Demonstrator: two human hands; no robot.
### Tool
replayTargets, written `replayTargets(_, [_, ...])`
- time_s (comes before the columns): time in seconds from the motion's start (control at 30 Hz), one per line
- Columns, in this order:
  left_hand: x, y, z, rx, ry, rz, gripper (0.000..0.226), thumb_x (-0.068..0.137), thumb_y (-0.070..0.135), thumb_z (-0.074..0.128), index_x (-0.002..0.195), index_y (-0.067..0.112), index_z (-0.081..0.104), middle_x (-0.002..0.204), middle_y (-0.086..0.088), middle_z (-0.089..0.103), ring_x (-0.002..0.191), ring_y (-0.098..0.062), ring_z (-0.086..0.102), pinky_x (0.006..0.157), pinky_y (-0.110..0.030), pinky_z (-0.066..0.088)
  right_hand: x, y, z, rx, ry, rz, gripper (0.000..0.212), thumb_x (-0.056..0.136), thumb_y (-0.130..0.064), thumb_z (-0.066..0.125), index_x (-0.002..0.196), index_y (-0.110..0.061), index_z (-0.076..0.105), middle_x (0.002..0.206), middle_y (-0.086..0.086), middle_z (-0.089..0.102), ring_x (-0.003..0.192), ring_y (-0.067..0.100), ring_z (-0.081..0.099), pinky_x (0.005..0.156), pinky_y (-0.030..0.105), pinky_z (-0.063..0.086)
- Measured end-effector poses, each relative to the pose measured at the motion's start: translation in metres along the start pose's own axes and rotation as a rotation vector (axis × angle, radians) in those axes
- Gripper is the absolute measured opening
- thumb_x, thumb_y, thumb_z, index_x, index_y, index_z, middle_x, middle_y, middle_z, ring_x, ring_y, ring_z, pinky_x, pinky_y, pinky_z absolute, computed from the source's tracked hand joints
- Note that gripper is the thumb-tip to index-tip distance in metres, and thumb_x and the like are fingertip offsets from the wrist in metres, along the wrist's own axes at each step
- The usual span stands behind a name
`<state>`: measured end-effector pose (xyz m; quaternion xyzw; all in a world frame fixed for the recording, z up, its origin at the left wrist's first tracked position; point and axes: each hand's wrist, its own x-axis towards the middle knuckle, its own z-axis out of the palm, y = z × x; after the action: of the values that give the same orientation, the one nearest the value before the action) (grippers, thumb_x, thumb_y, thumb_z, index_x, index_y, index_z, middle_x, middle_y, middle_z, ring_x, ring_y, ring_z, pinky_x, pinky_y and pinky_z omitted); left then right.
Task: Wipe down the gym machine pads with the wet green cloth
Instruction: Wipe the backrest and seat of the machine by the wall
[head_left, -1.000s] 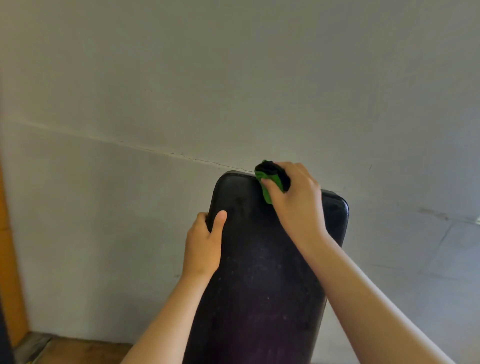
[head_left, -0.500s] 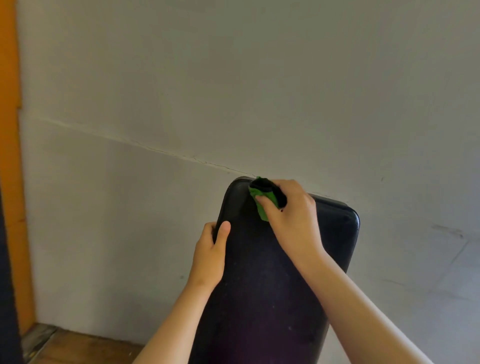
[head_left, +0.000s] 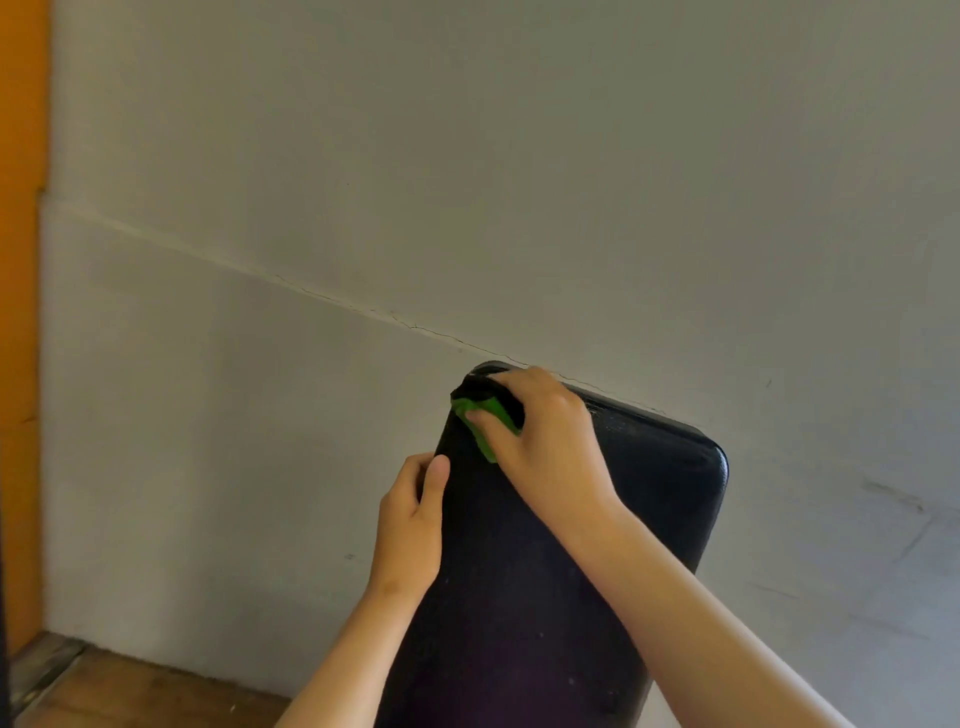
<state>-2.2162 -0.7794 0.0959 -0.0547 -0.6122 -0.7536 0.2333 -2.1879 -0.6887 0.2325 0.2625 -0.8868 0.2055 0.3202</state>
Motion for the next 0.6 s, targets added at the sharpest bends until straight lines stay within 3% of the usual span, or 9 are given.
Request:
replayTargets(0.2, [0.001,0.0,-0.001,0.055,0.015,0.004,0.044,0.086,0.055,0.036,0.106,0.024,0.059,0.096,0.01,0.063,0.089,0.009,0.056,0.073,0.001,0.038,0.035,-0.002,-0.007,-0.048,0.083,0.073,0.023,0.091,-0.025,0.066,0.107,-0.01,0.067,0.095,0.004,0.063,0.081,0.013,0.056,0.062,0.009,0.038])
replayTargets(0.33, [0.001,-0.001,-0.001,0.055,0.022,0.027,0.046,0.084,0.055,0.037,0.107,0.022,0.059,0.096,0.009,0.063,0.089,0.009,0.055,0.073,0.001,0.038,0.038,-0.005,0.001,-0.04,0.073,0.088,0.022,0.091,-0.025,0.065,0.107,-0.009,0.066,0.096,0.006,0.063,0.085,0.018,0.059,0.072,0.026,0.047])
replayTargets(0.6, [0.0,0.0,0.0,0.066,0.022,0.012,0.051,0.083,0.06,0.036,0.1,0.019,0.06,0.089,0.001,0.064,0.081,-0.008,0.058,0.07,-0.01,0.045,0.011,0.017,-0.014,-0.004,0.187,0.221,0.026,0.093,-0.026,0.063,0.112,-0.01,0.065,0.1,0.004,0.064,0.086,0.015,0.057,0.065,0.02,0.038])
